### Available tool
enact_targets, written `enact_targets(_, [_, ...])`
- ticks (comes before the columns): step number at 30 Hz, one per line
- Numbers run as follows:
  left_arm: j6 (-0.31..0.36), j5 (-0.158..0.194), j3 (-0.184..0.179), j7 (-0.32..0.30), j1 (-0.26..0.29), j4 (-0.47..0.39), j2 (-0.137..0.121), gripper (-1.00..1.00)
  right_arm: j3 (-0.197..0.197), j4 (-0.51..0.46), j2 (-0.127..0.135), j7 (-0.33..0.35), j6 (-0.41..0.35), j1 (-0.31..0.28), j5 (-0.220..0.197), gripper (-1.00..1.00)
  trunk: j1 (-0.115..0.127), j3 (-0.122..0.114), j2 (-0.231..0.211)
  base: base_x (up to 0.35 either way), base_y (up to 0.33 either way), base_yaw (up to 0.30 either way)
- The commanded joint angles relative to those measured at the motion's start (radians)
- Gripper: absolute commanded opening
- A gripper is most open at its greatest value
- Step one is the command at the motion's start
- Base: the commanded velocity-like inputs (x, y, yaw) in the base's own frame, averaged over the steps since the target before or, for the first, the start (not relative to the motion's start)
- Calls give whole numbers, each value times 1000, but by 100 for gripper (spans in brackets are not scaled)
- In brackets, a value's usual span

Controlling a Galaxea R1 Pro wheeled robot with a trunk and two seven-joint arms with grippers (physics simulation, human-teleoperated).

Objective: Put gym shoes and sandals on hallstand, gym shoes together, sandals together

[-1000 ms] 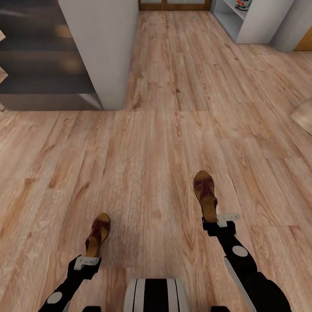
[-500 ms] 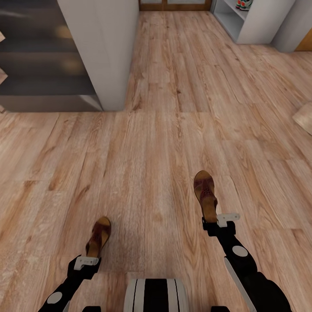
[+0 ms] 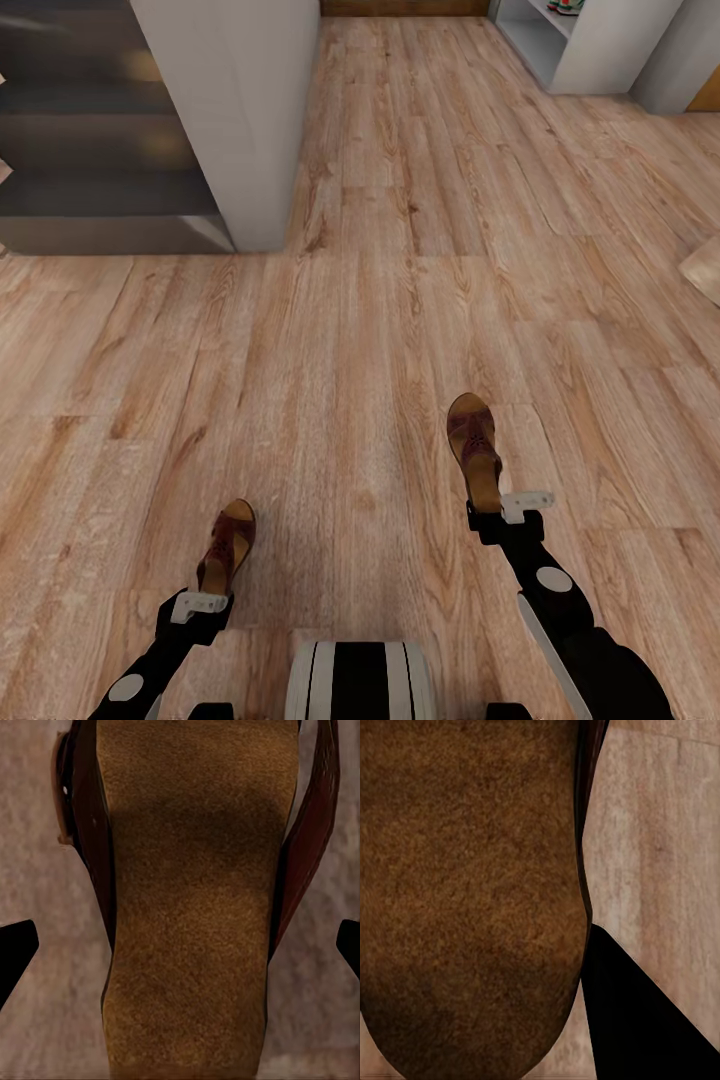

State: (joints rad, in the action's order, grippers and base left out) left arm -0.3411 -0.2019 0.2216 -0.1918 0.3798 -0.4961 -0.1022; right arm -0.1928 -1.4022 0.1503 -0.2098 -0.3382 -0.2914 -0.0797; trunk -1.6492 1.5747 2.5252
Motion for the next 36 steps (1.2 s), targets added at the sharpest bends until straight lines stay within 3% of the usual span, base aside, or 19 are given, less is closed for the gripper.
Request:
enact_targets(1, [-4,-10,8,-7,1,0,1,100,-4,-1,1,-11,-4,0,-11,-100,0,5,0,0,0,0])
enact_targets(4, [-4,-10,8,-7,1,1,1,100,-4,-1,0,-11,-4,0,-11,-100,-2,20,1,0,0,0])
enact_targets(15, [-4,-11,10,-8,1,1,-2,100,-4,-1,1,-11,-4,0,-11,-100,-2,31,1,0,0,0])
enact_targets(21, [-4,-11,10,-8,1,1,-3,100,-4,-1,1,-11,-4,0,-11,-100,-4,57,3,0,0,0])
enact_targets(27, [-4,-10,10,-8,1,1,-4,100,-3,-1,2,-11,-4,0,-11,-100,-4,62,3,0,0,0])
enact_targets(31, [-4,-9,10,-8,1,1,-4,100,-2,-1,2,-11,-4,-1,-11,-100,-6,78,4,0,0,0])
enact_targets(36, [-4,-10,9,-8,1,1,-4,100,-2,-1,2,-11,-4,0,-11,-100,-6,78,4,0,0,0])
